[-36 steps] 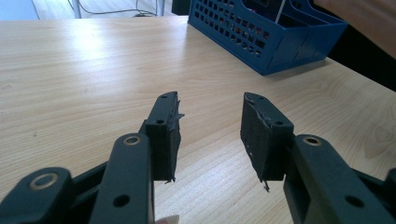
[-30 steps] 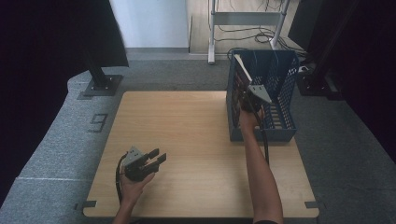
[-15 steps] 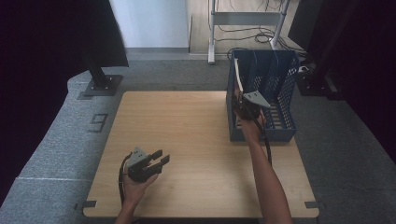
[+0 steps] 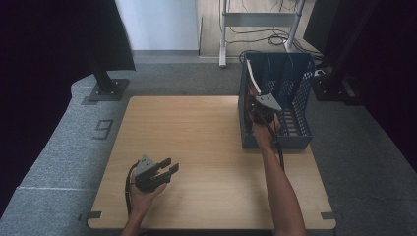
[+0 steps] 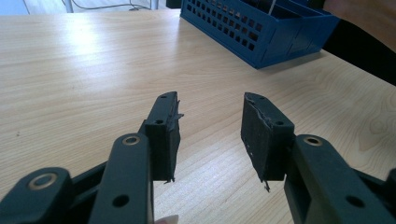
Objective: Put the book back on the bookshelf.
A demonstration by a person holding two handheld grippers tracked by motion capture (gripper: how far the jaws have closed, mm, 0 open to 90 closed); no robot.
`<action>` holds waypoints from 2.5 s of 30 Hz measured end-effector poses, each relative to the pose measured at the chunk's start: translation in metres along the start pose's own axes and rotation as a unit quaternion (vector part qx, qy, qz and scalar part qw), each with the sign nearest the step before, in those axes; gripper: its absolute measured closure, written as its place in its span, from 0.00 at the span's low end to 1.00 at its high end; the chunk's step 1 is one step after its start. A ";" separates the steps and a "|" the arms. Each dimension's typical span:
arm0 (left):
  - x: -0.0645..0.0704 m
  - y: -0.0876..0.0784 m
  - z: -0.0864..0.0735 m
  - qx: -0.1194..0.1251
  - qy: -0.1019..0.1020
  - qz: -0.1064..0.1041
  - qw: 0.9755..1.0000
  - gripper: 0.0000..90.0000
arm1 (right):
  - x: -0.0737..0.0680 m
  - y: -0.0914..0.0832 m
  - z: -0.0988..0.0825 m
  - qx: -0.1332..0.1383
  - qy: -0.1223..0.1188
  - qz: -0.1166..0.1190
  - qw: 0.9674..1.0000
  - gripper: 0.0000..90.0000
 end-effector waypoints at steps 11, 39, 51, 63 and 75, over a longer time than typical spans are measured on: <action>-0.003 0.000 -0.001 -0.001 -0.004 0.002 1.000 0.63 | 0.001 0.016 0.001 0.010 0.015 -0.004 1.000 0.89; -0.001 -0.001 0.001 0.001 -0.002 0.000 1.000 0.63 | -0.006 0.007 0.001 0.006 0.019 0.039 0.999 0.52; -0.001 0.000 0.000 0.000 -0.001 -0.001 1.000 0.63 | -0.016 0.002 0.005 0.013 -0.033 0.030 0.999 0.75; -0.002 -0.001 0.001 0.000 -0.002 0.001 1.000 0.63 | 0.003 -0.001 0.009 0.002 -0.060 0.013 0.998 0.85; -0.001 -0.001 0.001 0.001 -0.002 -0.001 1.000 0.63 | -0.011 -0.003 0.005 0.004 -0.046 0.051 0.998 0.63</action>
Point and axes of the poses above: each handheld gripper's, and its own axes: y roughly forward along the jaws, z roughly out of its top, x roughly to its right, the point moved 4 cm from there along y, roughly forward along the jaws, and after that the axes turned 1 degree about -z, right-handed, at the moved point
